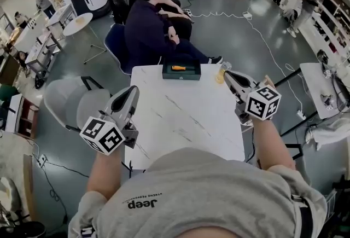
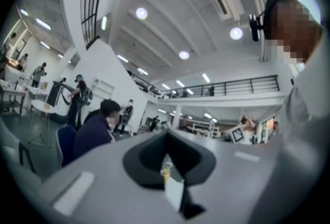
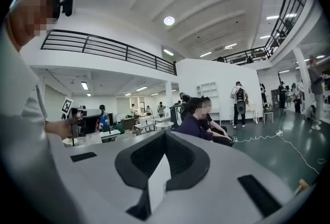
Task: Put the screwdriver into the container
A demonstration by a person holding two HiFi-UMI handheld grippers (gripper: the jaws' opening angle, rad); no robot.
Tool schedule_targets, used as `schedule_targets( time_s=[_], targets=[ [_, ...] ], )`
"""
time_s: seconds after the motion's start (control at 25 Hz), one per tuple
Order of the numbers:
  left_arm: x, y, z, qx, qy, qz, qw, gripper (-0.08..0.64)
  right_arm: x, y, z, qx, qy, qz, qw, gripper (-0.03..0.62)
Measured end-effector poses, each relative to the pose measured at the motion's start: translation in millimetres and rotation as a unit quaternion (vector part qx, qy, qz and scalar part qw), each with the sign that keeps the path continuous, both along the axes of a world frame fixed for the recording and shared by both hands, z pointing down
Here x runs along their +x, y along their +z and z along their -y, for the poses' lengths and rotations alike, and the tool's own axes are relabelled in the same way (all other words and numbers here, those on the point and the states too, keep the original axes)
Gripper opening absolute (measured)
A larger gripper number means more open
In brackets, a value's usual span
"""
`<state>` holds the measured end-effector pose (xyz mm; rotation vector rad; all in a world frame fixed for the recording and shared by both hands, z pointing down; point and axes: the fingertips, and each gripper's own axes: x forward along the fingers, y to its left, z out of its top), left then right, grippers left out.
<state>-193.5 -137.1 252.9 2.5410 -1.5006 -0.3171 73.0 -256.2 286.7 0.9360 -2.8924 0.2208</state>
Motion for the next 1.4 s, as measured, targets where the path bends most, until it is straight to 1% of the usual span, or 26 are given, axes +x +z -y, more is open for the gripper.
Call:
schedule_targets(
  time_s=[0.12,0.2,0.4,0.52,0.64,0.72,0.84,0.96,1.16,1.4],
  targets=[
    [30.7,-4.7,-10.0,0.002,-0.015,0.002,0.9999,0.002,21.8,-3.0,-10.1,0.003,-0.020,0.007,1.000,0.008],
    [49.2,-7.1,-15.2,0.003,-0.021,0.013,0.9997,0.003,34.0,-3.7,-14.0,0.003,-0.028,0.020,0.999,0.008],
    [78.6,-21.3,-27.3,0.000,-0.034,0.033,0.9989,0.003,55.3,-11.0,-28.1,0.001,-0.041,0.034,0.999,0.008],
    [89.7,-25.8,-26.6,0.001,-0.030,0.040,0.9988,0.003,61.8,-13.2,-36.8,0.004,-0.041,0.037,0.998,0.008],
    [95.4,-27.4,-21.8,0.004,-0.013,0.049,0.9987,0.003,58.9,-14.5,-46.8,0.011,-0.037,0.037,0.999,0.008],
    [90.5,-26.9,-18.0,0.008,-0.003,0.049,0.9988,0.003,50.6,-13.6,-53.1,0.016,-0.034,0.031,0.999,0.008],
    [70.3,-21.6,-11.8,0.014,0.009,0.037,0.9992,0.003,32.3,-11.8,-58.3,0.017,-0.026,0.021,0.999,0.008],
    [43.3,-12.2,-4.5,0.007,0.017,0.023,0.9996,0.003,14.1,-10.3,-61.0,0.015,-0.010,0.017,1.000,0.008],
    [5.5,6.8,-1.7,-0.007,0.024,0.023,0.9994,0.003,-8.2,-7.1,-63.5,0.015,0.015,0.022,1.000,0.008],
    [-20.4,16.4,-2.8,-0.010,0.021,0.015,0.9996,0.003,-34.3,-1.5,-60.2,0.010,0.007,0.015,1.000,0.008]
  ],
)
